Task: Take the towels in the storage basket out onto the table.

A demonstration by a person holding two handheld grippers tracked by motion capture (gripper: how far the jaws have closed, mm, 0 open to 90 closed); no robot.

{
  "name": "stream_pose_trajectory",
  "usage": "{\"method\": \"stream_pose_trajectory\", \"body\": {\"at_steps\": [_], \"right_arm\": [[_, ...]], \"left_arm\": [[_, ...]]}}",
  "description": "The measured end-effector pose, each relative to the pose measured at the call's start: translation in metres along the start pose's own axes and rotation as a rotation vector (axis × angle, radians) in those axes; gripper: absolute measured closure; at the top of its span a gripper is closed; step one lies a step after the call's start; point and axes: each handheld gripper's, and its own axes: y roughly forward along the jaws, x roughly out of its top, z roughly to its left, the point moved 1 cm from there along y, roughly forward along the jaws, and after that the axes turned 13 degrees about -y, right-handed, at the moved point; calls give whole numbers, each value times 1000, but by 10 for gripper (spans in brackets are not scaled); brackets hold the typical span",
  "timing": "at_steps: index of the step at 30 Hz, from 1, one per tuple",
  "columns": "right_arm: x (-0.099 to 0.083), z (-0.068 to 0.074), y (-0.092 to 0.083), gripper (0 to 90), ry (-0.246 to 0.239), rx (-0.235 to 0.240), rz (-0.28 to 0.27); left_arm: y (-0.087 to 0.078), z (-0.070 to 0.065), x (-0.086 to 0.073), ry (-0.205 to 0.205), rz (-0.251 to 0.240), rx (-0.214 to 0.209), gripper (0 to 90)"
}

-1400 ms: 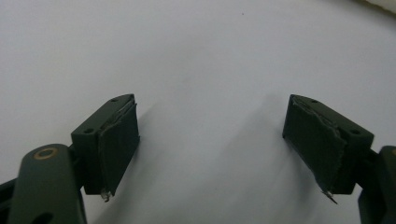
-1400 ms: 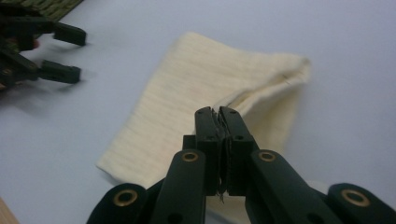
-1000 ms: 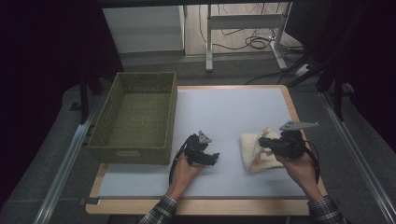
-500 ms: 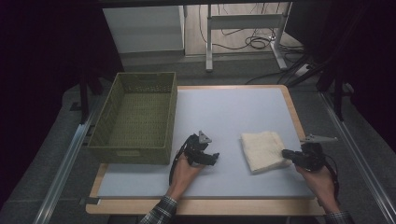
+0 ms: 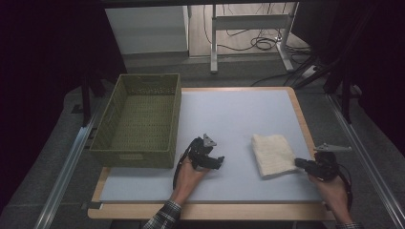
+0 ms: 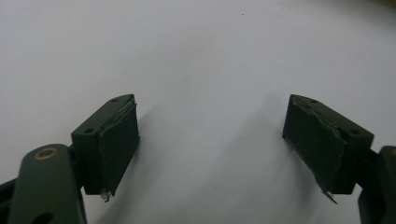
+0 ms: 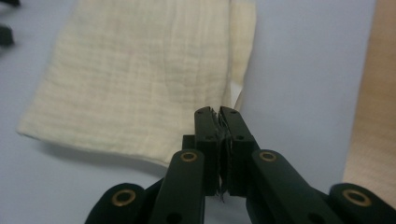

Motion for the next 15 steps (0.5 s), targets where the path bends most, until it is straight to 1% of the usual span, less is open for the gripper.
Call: {"method": "stream_pose_trajectory", "body": {"at_steps": [1, 2, 3, 5, 8, 11, 15], "right_arm": [[-1, -1, 2, 854, -6, -2, 3], [-1, -1, 1, 847, 1, 3, -3], [2, -2, -1, 828, 2, 3, -21], [11, -4, -7, 770, -2, -3, -51], [27, -6, -8, 725, -25, -13, -62], [42, -11, 0, 700, -32, -13, -64], [61, -15, 24, 677, -32, 10, -76]], "left_arm": [[0, 0, 0, 0, 0, 0, 185], [0, 0, 0, 0, 0, 0, 185], [0, 0, 0, 0, 2, 1, 185], [0, 0, 0, -2, 3, 0, 185], [0, 0, 0, -2, 3, 0, 185], [0, 0, 0, -2, 3, 0, 185], [0, 0, 0, -3, 3, -1, 184]]}}
